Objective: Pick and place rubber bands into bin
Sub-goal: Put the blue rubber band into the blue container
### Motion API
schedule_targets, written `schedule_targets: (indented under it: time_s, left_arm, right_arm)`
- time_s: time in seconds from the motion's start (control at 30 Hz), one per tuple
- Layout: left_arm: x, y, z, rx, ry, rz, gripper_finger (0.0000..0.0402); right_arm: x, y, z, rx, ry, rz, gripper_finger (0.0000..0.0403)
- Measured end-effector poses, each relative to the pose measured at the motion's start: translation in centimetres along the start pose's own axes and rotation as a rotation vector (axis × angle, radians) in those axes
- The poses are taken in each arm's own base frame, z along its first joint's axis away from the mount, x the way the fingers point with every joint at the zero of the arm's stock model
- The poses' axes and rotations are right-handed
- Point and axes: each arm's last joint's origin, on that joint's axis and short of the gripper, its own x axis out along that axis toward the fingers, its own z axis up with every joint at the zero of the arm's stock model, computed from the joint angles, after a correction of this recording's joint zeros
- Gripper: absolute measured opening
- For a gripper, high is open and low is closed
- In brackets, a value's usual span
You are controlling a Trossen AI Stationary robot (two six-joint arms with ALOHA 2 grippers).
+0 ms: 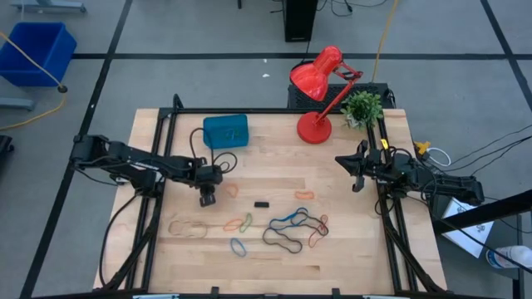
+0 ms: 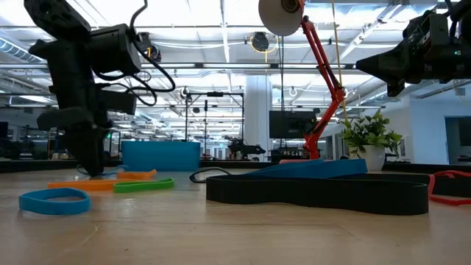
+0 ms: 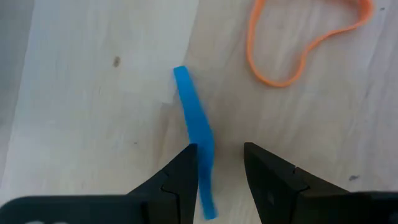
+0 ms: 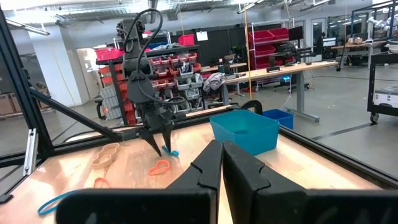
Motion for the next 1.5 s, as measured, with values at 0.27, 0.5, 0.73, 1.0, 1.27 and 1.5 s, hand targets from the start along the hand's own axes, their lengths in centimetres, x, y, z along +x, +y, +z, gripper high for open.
schedule_targets:
  time_s: [0.27,0.5,0.73,1.0,1.27,1.5]
  left_arm:
    - [0.0,0.4,0.0,-0.020,-0.001,0.047,0.0136]
    - [0.0,0.5,0.0,-0.005,-0.007,0.080,0.0136]
    - [0.1,0.4,0.0,-0.005,0.000,0.044,0.0099]
    - [0.1,0.3,0.2,-0.016,-0.011,0.025,0.0008]
    - [-0.2,0.2,0.4,-0.034,-0.018,-0.001,0.0005]
    - [-3.4,-0.2,3.1,0.015,-0.145,-0.102,0.0005]
  right_arm:
    - [0.0,0.0,0.0,0.002,0.000,0.000,0.0009]
    - [0.0,0.0,0.0,0.002,0.000,0.000,0.0009]
    - [0.0,0.0,0.0,0.002,0.000,0.000,0.0009]
    - [0.0,0.0,0.0,0.002,0.000,0.000,0.0009]
    - [0.0,0.0,0.0,0.002,0.000,0.000,0.0009]
    - [0.0,0.0,0.0,0.002,-0.001,0.000,0.0009]
